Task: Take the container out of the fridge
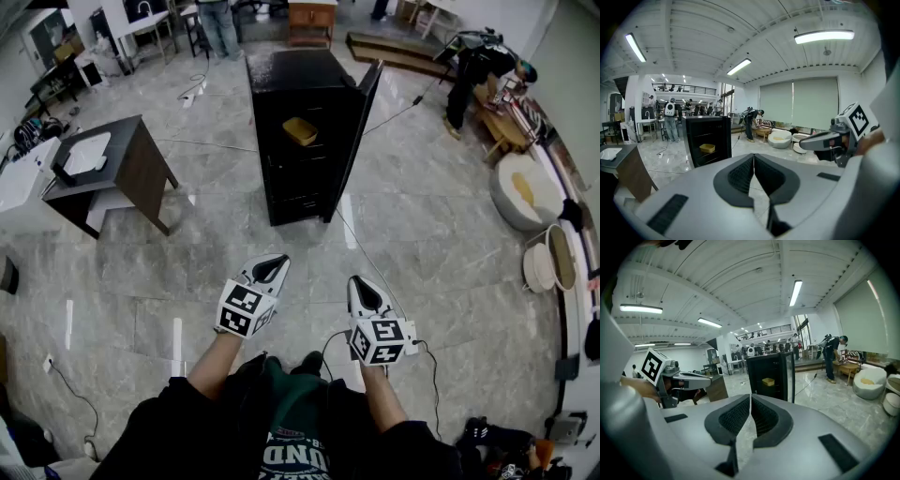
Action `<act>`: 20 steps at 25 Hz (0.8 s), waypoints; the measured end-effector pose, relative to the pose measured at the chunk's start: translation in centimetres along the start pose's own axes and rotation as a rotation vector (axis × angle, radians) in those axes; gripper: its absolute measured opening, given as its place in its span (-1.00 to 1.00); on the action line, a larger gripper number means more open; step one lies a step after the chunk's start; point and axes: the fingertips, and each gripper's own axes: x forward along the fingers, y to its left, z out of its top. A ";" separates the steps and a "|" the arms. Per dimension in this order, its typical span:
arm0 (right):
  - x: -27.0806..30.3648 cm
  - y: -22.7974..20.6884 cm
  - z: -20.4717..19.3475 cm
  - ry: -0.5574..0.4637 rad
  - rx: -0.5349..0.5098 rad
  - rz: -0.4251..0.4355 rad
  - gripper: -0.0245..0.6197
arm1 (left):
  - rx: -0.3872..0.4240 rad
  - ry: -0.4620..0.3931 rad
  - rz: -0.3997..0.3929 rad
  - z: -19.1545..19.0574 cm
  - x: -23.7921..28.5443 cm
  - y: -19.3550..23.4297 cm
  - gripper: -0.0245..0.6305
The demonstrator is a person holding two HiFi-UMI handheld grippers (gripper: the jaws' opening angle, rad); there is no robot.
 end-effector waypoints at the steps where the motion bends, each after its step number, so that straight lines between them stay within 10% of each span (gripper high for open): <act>1: -0.1 0.1 0.1 -0.003 0.001 -0.003 -0.81 | -0.001 -0.007 -0.001 0.1 -0.3 0.0 -0.88; 20: -0.6 3.2 0.2 -0.005 -0.010 0.012 -0.81 | -0.009 -0.074 -0.050 0.5 -3.2 -0.6 -0.88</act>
